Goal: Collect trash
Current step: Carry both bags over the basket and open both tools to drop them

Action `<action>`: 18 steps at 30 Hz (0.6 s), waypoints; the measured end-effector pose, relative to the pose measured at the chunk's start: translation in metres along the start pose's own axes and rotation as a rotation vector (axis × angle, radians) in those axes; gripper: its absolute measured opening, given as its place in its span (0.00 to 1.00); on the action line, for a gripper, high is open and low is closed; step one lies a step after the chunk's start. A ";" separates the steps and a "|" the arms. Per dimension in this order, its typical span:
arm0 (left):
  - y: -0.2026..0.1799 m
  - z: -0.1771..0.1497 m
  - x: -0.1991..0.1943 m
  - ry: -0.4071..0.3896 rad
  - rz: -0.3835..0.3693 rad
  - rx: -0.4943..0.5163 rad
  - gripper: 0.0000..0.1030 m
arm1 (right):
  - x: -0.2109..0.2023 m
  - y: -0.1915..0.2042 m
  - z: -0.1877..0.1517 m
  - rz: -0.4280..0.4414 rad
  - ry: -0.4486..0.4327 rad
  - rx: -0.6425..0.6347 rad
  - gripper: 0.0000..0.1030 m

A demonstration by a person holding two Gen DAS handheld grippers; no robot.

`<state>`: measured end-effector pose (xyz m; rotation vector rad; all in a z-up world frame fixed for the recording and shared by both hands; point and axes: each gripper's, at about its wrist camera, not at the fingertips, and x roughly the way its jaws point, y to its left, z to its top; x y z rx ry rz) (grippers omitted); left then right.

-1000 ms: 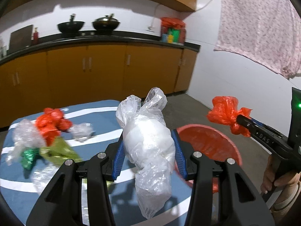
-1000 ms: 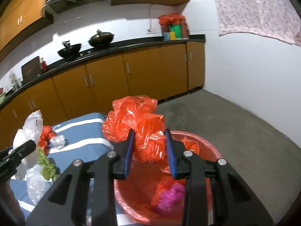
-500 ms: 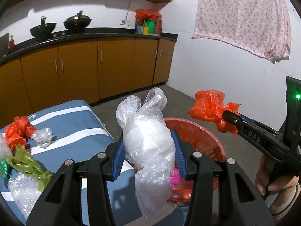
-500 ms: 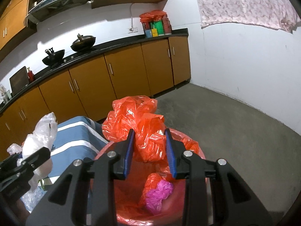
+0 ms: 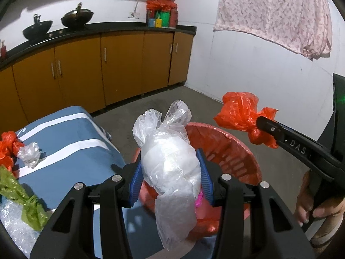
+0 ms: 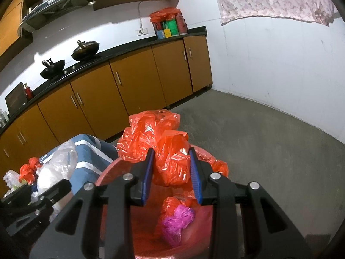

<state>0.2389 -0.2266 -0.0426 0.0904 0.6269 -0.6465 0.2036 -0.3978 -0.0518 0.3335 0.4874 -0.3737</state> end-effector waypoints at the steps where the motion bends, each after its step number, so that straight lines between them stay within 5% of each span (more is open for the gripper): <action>1: -0.002 0.001 0.003 0.002 -0.003 0.007 0.46 | 0.001 -0.001 0.000 0.000 0.000 0.005 0.31; 11: -0.020 0.006 0.036 0.026 -0.027 0.064 0.46 | 0.018 -0.013 0.006 0.016 0.001 0.065 0.32; 18: -0.012 -0.003 0.050 0.079 -0.013 0.030 0.63 | 0.024 -0.027 0.000 0.072 0.023 0.112 0.42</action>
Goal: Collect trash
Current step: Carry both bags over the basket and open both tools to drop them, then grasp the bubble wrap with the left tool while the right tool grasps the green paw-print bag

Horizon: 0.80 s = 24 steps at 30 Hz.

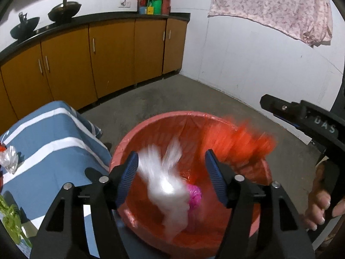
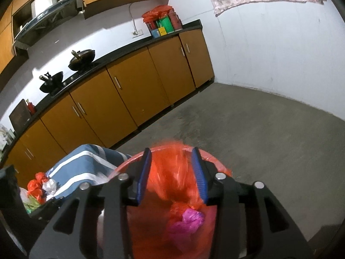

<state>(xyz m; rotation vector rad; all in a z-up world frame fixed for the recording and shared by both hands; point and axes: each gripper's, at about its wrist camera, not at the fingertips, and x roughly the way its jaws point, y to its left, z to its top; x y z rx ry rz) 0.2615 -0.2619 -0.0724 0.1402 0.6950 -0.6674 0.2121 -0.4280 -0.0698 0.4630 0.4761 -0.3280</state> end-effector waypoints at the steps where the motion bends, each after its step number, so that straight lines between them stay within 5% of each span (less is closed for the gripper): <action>1: 0.001 -0.001 0.000 0.006 0.005 0.000 0.63 | 0.001 -0.001 -0.002 0.002 0.005 0.000 0.42; 13: 0.037 -0.014 -0.051 -0.051 0.100 -0.060 0.66 | -0.010 0.016 -0.006 -0.002 0.010 -0.041 0.44; 24: 0.112 -0.060 -0.147 -0.140 0.320 -0.183 0.73 | -0.025 0.115 -0.037 0.161 0.048 -0.223 0.45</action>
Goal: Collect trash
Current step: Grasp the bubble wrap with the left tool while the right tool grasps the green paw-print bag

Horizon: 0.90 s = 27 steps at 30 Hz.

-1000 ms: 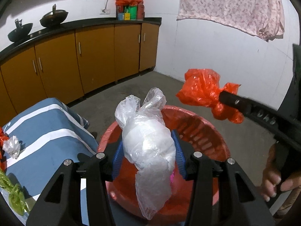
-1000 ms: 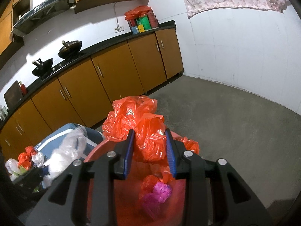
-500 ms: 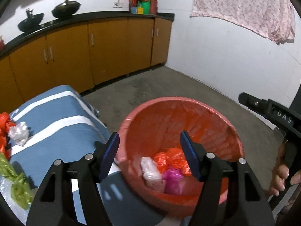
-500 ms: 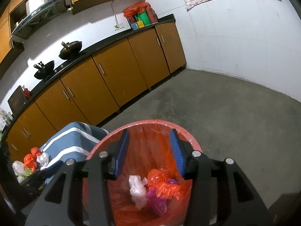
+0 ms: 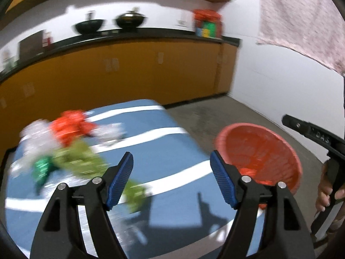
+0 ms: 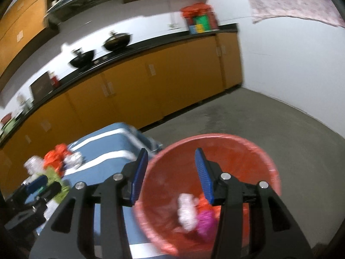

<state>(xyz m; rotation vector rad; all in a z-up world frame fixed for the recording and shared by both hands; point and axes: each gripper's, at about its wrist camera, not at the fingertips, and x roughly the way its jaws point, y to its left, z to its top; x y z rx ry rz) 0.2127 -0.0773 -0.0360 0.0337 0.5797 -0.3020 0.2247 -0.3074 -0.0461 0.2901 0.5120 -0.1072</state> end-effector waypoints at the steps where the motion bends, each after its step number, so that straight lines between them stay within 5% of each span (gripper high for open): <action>1: 0.012 -0.003 -0.005 -0.003 0.027 -0.020 0.75 | 0.002 0.011 -0.003 0.020 0.009 -0.018 0.45; 13: 0.140 -0.050 -0.043 0.014 0.331 -0.177 0.77 | 0.044 0.161 -0.042 0.263 0.156 -0.221 0.49; 20: 0.179 -0.061 -0.056 -0.012 0.372 -0.239 0.78 | 0.065 0.212 -0.059 0.326 0.220 -0.299 0.54; 27: 0.194 -0.070 -0.059 -0.010 0.359 -0.263 0.78 | 0.101 0.237 -0.081 0.272 0.318 -0.400 0.53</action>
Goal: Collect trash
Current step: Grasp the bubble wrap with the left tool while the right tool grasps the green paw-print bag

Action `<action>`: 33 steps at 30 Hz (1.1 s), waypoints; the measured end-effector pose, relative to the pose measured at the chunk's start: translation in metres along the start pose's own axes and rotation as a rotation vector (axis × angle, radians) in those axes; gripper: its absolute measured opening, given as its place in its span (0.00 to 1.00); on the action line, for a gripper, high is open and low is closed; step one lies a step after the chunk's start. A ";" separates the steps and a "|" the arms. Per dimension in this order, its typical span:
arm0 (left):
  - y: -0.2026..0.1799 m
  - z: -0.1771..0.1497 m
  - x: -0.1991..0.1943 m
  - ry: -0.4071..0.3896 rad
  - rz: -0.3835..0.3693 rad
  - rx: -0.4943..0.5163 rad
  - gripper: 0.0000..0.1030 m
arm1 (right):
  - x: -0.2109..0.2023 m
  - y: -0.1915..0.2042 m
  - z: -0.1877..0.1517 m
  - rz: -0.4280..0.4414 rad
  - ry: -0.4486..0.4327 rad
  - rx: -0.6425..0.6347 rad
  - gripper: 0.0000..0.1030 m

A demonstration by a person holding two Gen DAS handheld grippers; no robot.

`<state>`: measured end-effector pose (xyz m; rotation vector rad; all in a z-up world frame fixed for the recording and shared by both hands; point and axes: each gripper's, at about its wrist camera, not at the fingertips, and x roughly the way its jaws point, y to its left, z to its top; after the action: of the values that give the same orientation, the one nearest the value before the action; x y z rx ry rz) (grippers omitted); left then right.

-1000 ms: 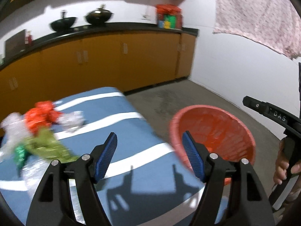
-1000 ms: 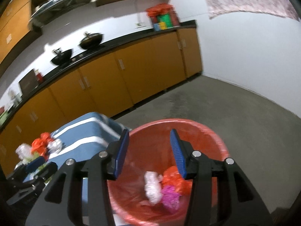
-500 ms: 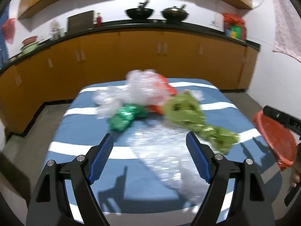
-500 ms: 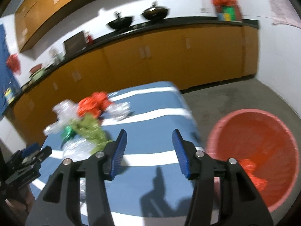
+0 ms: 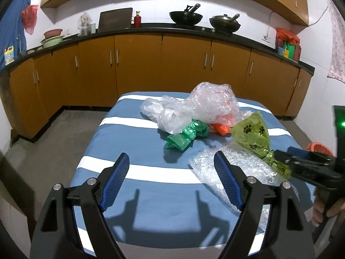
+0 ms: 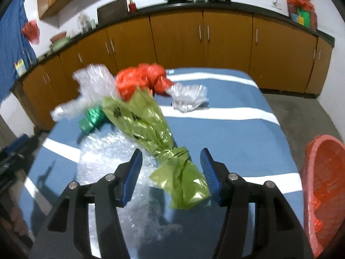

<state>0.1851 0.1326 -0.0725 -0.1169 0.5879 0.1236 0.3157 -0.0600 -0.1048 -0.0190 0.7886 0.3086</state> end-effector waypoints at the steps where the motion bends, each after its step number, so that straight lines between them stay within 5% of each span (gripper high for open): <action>1: 0.001 -0.001 0.000 0.001 -0.005 0.001 0.78 | 0.004 -0.001 -0.001 -0.004 0.014 0.000 0.49; 4: -0.001 -0.002 0.002 0.012 -0.025 0.004 0.78 | 0.017 -0.006 -0.003 -0.013 0.067 0.002 0.32; 11: -0.022 -0.009 0.013 0.057 -0.094 0.030 0.81 | 0.013 -0.009 -0.008 -0.020 0.057 -0.002 0.17; 25: -0.087 -0.023 0.040 0.181 -0.186 0.074 0.88 | -0.031 -0.065 -0.025 -0.089 -0.022 0.131 0.15; 33: -0.106 -0.032 0.065 0.283 -0.167 0.101 0.84 | -0.055 -0.086 -0.029 -0.115 -0.066 0.178 0.15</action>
<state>0.2374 0.0285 -0.1273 -0.0860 0.8626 -0.0868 0.2832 -0.1607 -0.0950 0.1122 0.7442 0.1292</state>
